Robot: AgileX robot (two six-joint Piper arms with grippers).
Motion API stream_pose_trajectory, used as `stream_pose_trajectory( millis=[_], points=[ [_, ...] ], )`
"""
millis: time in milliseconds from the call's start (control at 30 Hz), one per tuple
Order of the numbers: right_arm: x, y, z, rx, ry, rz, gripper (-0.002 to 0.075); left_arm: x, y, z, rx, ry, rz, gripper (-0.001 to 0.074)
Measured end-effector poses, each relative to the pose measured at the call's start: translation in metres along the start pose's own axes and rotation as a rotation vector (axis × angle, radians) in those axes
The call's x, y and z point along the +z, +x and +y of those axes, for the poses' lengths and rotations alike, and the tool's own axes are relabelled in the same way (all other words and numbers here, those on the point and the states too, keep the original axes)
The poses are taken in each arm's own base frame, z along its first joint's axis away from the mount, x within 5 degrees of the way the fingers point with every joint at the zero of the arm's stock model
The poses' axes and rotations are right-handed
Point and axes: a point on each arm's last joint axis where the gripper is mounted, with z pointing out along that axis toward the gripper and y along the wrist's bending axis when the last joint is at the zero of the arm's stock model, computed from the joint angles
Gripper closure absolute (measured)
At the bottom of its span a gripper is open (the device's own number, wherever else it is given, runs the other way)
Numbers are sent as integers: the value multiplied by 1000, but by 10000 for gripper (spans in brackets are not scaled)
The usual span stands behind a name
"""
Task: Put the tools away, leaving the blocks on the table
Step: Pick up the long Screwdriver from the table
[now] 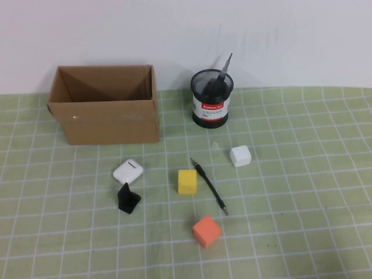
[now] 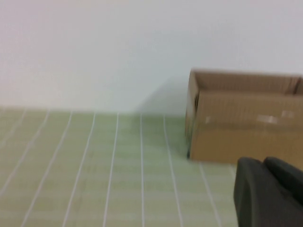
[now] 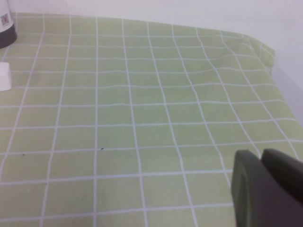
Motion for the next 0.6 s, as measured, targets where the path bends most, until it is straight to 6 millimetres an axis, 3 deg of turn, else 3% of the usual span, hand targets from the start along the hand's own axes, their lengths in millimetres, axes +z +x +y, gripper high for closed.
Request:
stream_pose_trajectory(
  millis=[300,600],
  points=[
    [0,0,0,0,0,0,735,-2,20,2,-10,-26,220,738],
    [0,0,0,0,0,0,735,-2,20,2,-9,-28,227,738]
  ],
)
